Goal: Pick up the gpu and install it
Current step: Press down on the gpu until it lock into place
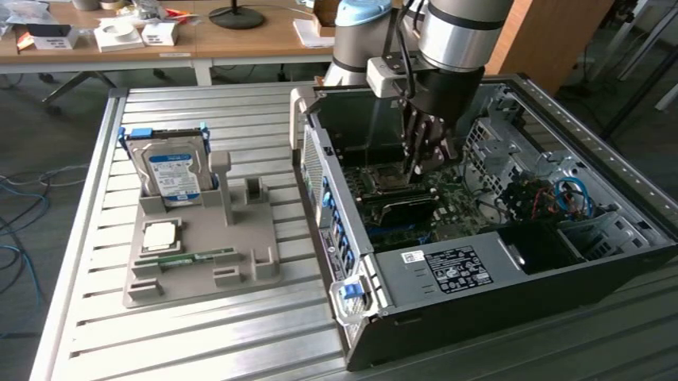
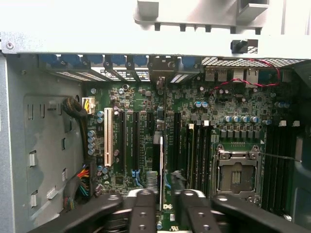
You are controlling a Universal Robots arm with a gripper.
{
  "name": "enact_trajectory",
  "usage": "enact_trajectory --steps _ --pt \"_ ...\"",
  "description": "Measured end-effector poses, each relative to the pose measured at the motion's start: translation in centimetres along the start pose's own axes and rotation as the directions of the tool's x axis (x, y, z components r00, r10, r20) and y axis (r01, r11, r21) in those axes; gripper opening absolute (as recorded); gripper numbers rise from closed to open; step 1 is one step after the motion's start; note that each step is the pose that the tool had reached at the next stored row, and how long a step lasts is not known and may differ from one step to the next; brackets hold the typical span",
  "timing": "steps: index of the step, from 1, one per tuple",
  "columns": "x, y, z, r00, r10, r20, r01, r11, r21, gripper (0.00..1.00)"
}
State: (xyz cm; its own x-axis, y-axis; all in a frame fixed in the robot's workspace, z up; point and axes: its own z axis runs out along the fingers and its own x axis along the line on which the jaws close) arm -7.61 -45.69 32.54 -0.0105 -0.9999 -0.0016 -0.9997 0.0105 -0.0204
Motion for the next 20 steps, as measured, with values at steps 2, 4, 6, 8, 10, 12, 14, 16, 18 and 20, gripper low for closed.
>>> enact_trajectory --steps 2,4,6,8,10,12,14,16,18,20 --pt "0.0 0.00 0.00 1.0000 0.000 0.0000 0.000 1.0000 0.0000 0.21" --pt "0.0 0.00 0.00 1.0000 0.000 0.0000 0.000 1.0000 0.0000 0.11" --pt "0.0 0.00 0.00 1.0000 0.000 0.0000 0.000 1.0000 0.0000 0.11" --pt "0.0 0.00 0.00 1.0000 0.000 0.0000 0.000 1.0000 0.0000 0.11" --pt "0.0 0.00 0.00 1.0000 0.000 0.0000 0.000 1.0000 0.0000 0.11" --pt "0.0 0.00 0.07 1.0000 0.000 0.0004 0.000 1.0000 0.0000 0.11" --pt "0.0 0.01 0.36 1.0000 0.000 0.0011 0.000 1.0000 0.0000 0.11" --pt "0.0 0.01 0.72 1.0000 0.000 0.0015 0.000 1.0000 0.0000 0.11" --pt "0.0 0.02 1.08 1.0000 0.000 0.0017 0.000 1.0000 0.0000 0.11" --pt "0.0 0.03 1.34 1.0000 0.000 0.0018 0.000 1.0000 0.0000 0.11"
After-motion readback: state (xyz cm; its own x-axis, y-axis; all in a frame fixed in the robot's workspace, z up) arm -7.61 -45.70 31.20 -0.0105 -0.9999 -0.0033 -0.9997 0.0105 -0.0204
